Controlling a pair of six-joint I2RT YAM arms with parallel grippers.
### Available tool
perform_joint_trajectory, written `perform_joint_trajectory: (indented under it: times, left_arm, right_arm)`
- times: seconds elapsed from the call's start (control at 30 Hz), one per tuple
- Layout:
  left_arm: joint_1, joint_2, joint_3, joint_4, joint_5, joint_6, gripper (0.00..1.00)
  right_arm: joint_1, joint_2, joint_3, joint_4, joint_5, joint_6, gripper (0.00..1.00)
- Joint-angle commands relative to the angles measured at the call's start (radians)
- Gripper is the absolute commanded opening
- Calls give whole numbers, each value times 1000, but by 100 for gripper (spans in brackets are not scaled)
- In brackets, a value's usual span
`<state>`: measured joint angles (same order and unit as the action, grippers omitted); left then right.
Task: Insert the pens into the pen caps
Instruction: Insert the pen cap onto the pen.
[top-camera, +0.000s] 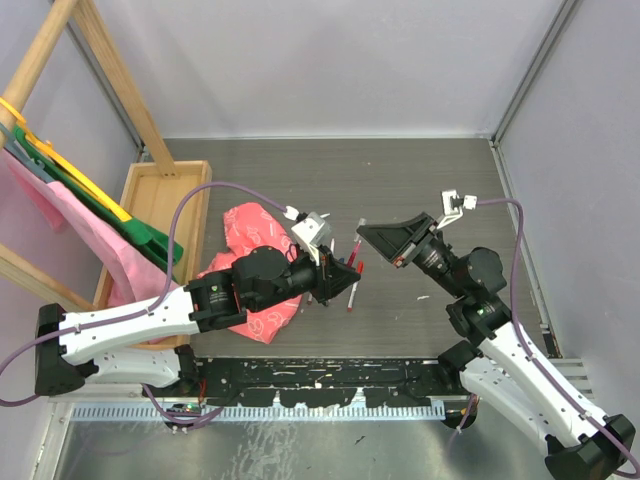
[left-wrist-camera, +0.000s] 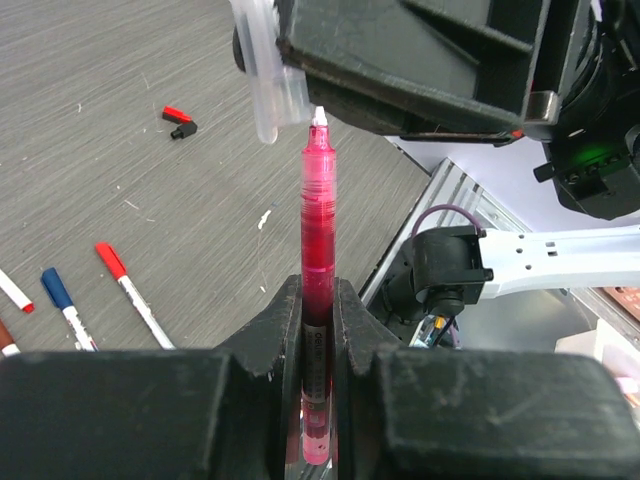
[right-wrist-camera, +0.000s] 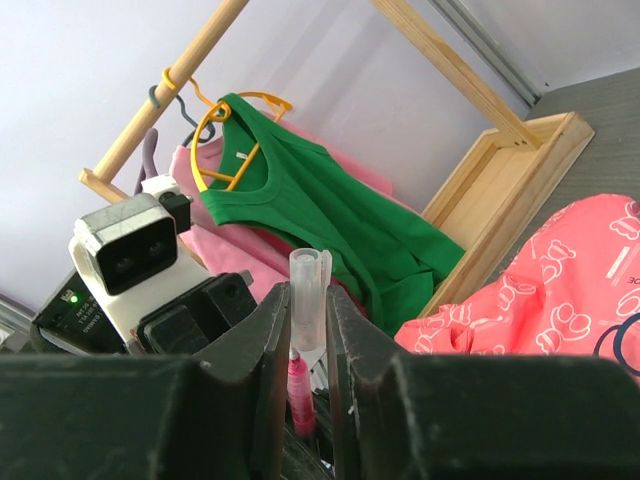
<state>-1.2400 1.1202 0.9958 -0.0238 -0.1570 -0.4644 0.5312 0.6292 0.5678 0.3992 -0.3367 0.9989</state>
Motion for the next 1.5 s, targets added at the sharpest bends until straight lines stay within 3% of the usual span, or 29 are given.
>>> perform_joint_trajectory:
  times: [0.0,1.47]
  left_arm:
    - [-4,-15,23,84,-14,-10,0]
    - [-4,-17,4,96,-16,-17,0]
  right_arm:
    - [10,-5,-3,69,-19,5,0]
    - [12,-33,28,92,33,1,0]
